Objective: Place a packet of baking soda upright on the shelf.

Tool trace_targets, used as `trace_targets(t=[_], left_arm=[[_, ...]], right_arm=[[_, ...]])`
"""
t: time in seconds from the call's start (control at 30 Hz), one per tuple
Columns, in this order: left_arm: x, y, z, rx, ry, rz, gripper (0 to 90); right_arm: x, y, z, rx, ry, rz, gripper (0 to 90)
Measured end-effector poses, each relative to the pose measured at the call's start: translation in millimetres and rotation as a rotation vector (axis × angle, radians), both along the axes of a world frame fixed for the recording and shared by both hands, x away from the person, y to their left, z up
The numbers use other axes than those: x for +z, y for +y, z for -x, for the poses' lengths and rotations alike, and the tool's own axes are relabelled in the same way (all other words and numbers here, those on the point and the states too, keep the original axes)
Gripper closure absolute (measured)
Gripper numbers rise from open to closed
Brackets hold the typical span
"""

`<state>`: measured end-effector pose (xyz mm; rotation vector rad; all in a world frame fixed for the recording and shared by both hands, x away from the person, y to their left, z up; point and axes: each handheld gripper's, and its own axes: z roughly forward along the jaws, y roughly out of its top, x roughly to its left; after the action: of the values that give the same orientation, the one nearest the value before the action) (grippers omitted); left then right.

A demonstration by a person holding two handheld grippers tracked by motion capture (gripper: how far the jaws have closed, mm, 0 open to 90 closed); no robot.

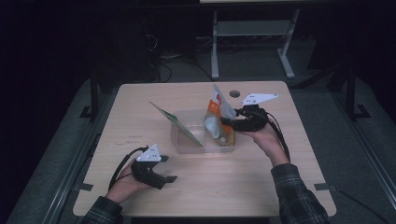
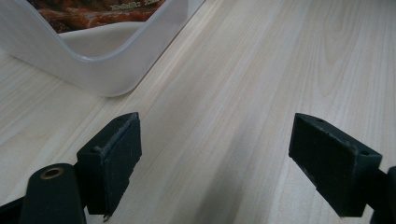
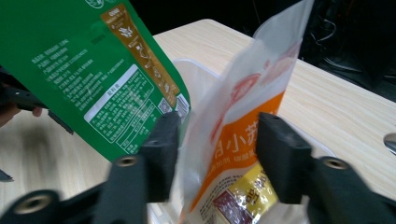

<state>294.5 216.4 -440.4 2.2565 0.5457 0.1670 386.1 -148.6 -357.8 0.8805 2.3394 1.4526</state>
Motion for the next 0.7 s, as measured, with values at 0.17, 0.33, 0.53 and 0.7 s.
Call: trace_targets(t=[0.17, 0.33, 0.53, 0.7], left_arm=[[-0.3, -0.2, 0.4, 0.003, 0.007, 0.005, 16.7], [-0.3, -0.1, 0.3, 0.004, 0.006, 0.004, 16.7], [-1.0, -0.6, 0.1, 0.004, 0.004, 0.004, 16.7], [-1.2, -0.3, -0.5, 0.002, -0.001, 0.003, 16.7]], right_arm=[[-1.5, -2.5, 4.3, -0.014, 0.021, -0.008, 32.4], [-0.2, -3.7, 13.6, -0.011, 0.010, 0.003, 27.4], [-0.8, -7.6, 21.5, -0.016, 0.009, 0.000, 26.8], [-3.2, -13.5, 26.1, -0.023, 0.012, 0.008, 26.2]])
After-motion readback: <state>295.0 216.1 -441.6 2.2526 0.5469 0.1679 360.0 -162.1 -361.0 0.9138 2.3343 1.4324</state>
